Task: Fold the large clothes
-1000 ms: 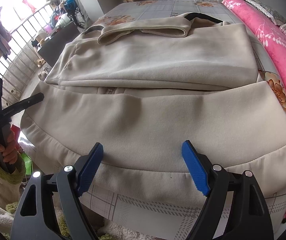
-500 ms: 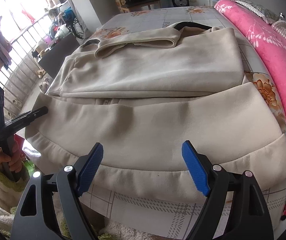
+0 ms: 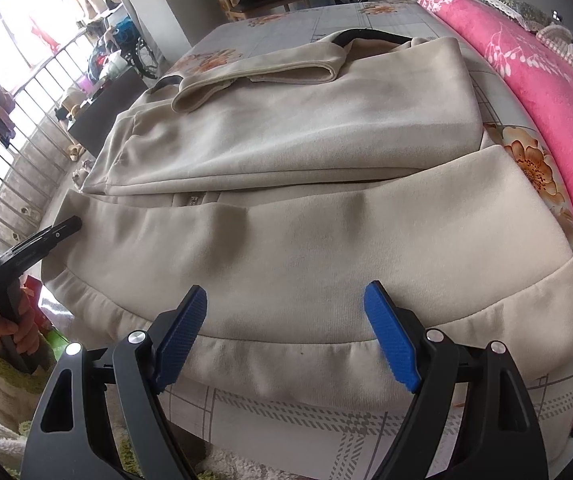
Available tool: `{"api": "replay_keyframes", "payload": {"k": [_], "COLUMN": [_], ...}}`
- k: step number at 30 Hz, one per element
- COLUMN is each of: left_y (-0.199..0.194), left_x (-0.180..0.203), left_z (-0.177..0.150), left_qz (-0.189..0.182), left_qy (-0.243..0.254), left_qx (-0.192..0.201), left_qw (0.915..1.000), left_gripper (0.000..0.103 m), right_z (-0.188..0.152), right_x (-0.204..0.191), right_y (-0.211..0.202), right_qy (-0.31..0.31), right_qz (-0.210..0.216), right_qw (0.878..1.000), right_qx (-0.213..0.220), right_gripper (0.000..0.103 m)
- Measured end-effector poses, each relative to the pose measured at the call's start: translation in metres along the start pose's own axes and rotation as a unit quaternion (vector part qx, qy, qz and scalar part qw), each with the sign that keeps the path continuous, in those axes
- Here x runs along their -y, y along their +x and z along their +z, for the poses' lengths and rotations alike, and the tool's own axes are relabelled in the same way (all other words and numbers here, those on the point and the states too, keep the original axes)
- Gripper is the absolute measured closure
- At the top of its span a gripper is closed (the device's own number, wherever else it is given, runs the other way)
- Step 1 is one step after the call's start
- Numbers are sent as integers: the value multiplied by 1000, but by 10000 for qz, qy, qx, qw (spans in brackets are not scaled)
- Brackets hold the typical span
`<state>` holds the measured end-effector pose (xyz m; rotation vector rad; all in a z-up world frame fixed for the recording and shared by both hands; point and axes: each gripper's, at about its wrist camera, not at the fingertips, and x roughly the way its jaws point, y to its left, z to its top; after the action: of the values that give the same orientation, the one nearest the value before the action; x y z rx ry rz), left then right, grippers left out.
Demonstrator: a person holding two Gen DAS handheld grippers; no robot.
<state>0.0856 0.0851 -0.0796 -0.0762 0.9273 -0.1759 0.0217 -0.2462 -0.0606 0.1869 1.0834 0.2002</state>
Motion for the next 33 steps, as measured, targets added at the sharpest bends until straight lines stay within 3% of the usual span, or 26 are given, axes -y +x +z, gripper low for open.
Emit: {"api": "replay_keyframes", "payload": {"k": [16, 24, 31, 33], "left_y": [1, 1, 1, 2], "left_x": [11, 13, 12, 13], "left_z": [-2, -1, -1, -1], "left_qz": [394, 475, 492, 516], "left_qy": [283, 363, 380, 380], "left_qx": [-58, -87, -89, -90], "left_qw": [9988, 9982, 9980, 9979], "left_gripper": [68, 68, 68, 67], "right_z": [-2, 11, 36, 43], "right_x": [3, 54, 90, 95], "right_y": [-12, -56, -57, -57], "right_qy": [-34, 274, 435, 473], "right_qz": [-20, -427, -730, -622], "right_qw": [9999, 9964, 9929, 9930], "right_qx": [161, 683, 837, 890], "right_gripper": [23, 23, 23, 24]}}
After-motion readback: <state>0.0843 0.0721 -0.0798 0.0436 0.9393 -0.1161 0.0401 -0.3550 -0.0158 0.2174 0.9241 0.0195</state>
